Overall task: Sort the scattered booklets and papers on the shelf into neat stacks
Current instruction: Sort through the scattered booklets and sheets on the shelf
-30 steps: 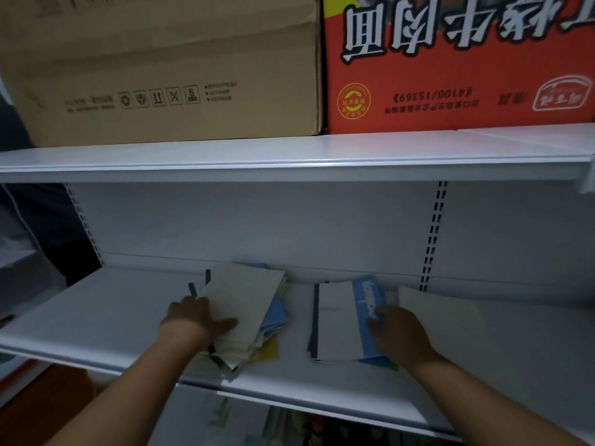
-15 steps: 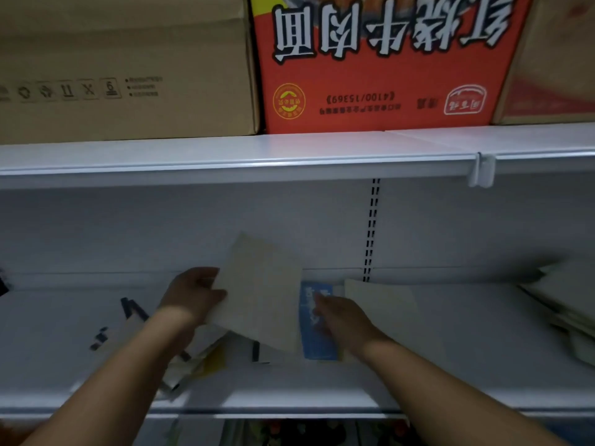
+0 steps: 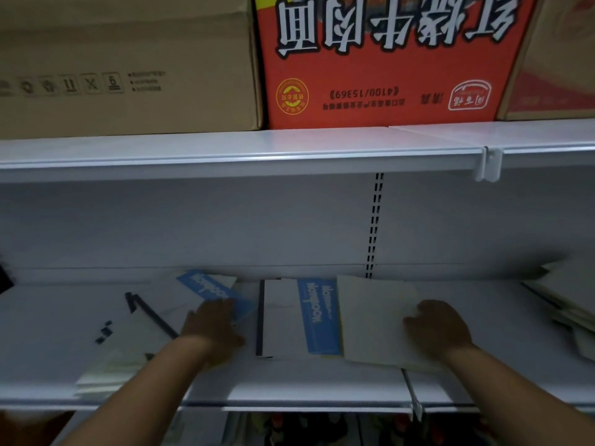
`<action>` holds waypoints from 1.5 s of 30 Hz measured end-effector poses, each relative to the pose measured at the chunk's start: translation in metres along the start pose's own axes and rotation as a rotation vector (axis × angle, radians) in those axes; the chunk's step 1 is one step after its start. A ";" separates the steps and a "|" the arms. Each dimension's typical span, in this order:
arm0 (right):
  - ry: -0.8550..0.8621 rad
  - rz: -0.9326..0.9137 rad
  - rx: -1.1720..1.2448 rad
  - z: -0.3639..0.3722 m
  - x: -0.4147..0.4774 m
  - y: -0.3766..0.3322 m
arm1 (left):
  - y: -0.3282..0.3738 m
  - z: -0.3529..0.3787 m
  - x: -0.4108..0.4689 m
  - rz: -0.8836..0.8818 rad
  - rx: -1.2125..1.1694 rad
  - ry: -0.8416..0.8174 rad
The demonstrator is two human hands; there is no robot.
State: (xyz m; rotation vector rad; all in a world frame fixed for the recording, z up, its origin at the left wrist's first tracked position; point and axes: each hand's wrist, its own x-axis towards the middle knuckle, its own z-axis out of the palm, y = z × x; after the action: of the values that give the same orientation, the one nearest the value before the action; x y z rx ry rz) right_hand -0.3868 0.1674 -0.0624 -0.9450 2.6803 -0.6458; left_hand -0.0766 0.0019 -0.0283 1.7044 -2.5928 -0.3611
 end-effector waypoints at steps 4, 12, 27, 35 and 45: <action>0.136 -0.152 0.060 0.011 -0.005 -0.027 | -0.006 0.005 -0.007 0.094 -0.029 0.134; 0.055 -0.456 0.306 0.036 -0.036 -0.099 | 0.035 0.031 -0.015 0.509 -0.142 0.049; -0.622 -0.191 0.480 0.110 -0.090 -0.211 | -0.085 0.005 -0.052 0.114 -0.131 0.267; -0.455 -0.330 0.597 0.066 -0.066 -0.194 | -0.108 -0.001 -0.039 -0.028 -0.261 0.346; -0.135 0.002 0.661 -0.030 -0.017 -0.041 | -0.054 0.026 -0.011 0.308 0.090 0.331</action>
State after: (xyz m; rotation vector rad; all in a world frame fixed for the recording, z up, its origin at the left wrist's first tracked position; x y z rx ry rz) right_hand -0.3623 0.1592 -0.0150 -0.7561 2.1096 -1.2992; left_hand -0.0265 -0.0036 -0.0635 1.2257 -2.5884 0.0445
